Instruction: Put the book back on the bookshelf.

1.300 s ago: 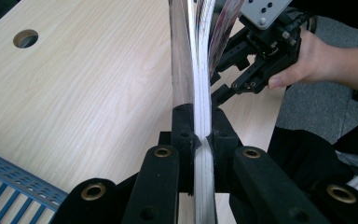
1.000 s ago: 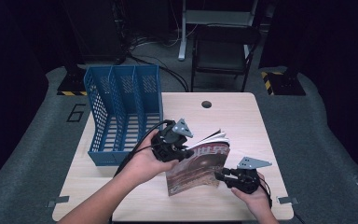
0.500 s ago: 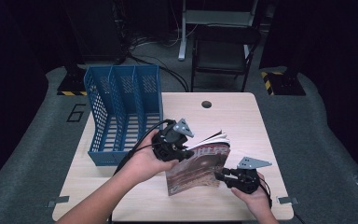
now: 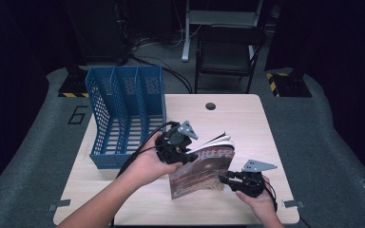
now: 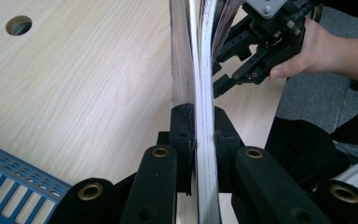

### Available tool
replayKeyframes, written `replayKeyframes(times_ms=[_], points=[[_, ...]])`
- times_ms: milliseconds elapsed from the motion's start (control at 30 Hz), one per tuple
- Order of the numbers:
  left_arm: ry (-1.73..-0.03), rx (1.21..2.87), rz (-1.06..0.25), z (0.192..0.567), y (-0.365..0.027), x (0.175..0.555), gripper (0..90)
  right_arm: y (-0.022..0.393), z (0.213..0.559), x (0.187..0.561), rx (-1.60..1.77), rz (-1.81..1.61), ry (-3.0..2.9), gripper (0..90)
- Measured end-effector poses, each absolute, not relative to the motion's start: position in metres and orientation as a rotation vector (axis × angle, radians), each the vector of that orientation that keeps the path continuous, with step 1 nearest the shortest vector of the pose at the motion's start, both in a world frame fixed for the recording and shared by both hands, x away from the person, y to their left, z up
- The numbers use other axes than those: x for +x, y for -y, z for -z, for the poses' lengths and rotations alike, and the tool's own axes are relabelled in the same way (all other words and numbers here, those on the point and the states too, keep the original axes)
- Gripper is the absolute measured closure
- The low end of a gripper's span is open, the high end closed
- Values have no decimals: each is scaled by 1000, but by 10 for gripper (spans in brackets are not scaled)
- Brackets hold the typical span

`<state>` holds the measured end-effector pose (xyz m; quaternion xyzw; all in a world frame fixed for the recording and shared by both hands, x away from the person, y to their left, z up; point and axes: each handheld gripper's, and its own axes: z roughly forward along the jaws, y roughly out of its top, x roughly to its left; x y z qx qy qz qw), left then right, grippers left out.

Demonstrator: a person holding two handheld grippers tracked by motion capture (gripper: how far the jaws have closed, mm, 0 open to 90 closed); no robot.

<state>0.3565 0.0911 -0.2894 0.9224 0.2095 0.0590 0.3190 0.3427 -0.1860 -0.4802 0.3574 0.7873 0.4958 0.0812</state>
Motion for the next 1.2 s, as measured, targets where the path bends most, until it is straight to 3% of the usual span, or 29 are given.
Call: replayKeyframes(times_ms=[700, 1200], points=[[-552, 2452, -198, 285, -86, 361, 840, 187, 480, 343, 1075, -1493, -2341, 641], [-567, 2465, -262, 256, -94, 365, 840, 189, 481, 344, 1093, -1491, -2330, 613]])
